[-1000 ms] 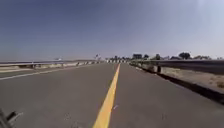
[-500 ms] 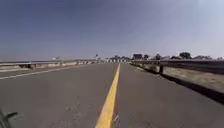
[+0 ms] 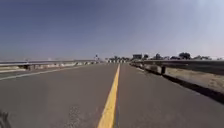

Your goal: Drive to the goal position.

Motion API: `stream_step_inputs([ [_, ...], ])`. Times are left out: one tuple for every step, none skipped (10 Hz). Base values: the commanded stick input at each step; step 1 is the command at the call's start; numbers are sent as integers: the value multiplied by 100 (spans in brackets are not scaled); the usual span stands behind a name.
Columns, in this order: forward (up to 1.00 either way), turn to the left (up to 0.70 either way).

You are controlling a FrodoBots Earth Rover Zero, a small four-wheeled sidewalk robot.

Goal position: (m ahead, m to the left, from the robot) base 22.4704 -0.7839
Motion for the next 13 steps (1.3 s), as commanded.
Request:
stream_step_inputs([
  [50, 0],
  [50, 0],
  [50, 0],
  [50, 0],
  [50, 0],
  [50, 0],
  [50, 0],
  [50, 0],
  [50, 0],
  [50, 0],
  [50, 0],
  [50, 0],
  [50, 0],
])
